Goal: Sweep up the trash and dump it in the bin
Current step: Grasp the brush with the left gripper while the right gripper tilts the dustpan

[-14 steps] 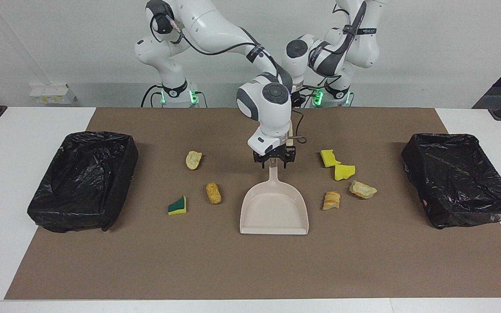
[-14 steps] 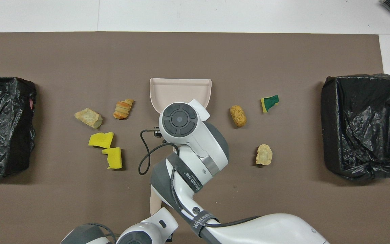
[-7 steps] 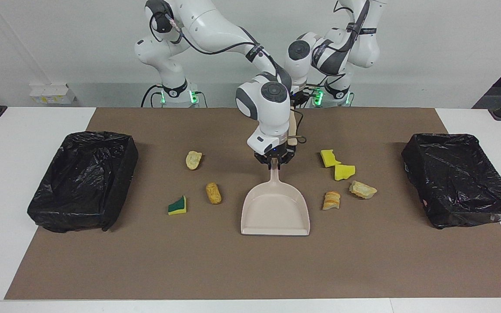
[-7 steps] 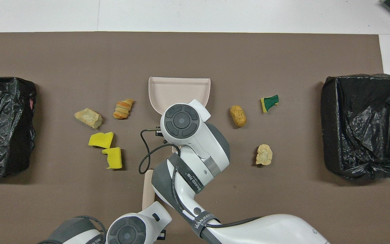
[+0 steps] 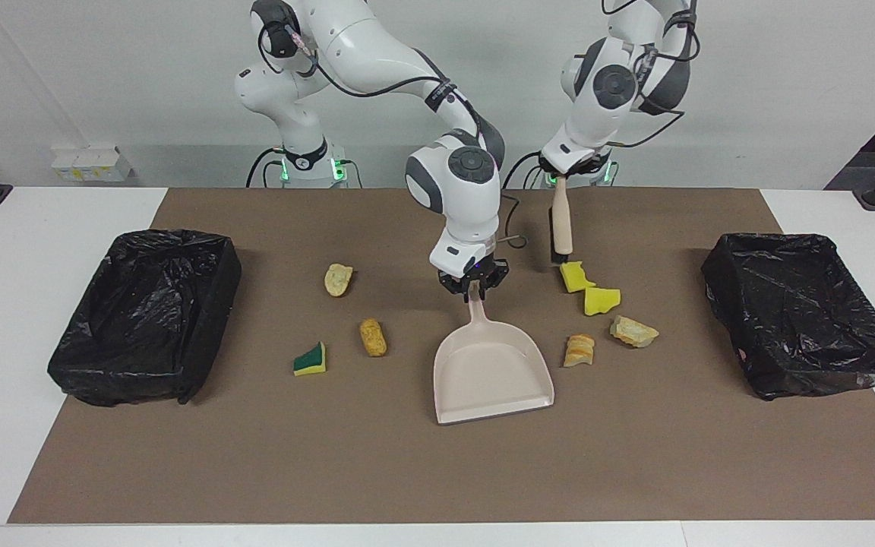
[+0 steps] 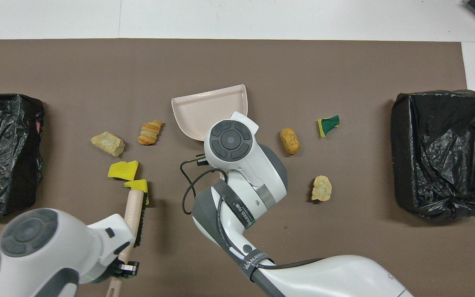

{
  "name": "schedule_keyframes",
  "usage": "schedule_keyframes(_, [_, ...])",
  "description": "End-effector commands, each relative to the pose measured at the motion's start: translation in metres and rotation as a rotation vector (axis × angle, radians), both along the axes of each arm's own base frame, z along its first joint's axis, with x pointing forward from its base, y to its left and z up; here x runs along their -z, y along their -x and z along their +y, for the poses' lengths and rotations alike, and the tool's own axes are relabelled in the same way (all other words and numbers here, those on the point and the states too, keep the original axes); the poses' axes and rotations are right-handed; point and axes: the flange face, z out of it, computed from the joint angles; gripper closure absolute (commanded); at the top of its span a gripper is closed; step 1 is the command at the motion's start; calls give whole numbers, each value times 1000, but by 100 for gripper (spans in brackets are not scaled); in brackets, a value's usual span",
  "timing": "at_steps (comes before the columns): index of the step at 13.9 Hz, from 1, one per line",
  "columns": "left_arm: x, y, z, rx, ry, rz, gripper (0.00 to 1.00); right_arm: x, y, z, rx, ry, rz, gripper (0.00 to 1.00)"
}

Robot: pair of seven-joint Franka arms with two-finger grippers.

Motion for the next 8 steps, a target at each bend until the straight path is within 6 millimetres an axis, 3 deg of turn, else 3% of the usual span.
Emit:
schedule_keyframes(1, [-23, -31, 45, -23, 18, -33, 100, -8, -15, -12, -132, -7, -47, 100])
schedule_keyframes(4, [-33, -78, 85, -78, -12, -72, 100, -5, -30, -36, -412, 50, -74, 100])
schedule_keyframes(6, [-44, -123, 120, -131, -3, -120, 100, -4, -34, -45, -504, 76, -72, 100])
schedule_keyframes(8, [-40, -154, 151, -181, -29, -131, 100, -3, -35, -50, -606, 113, -64, 100])
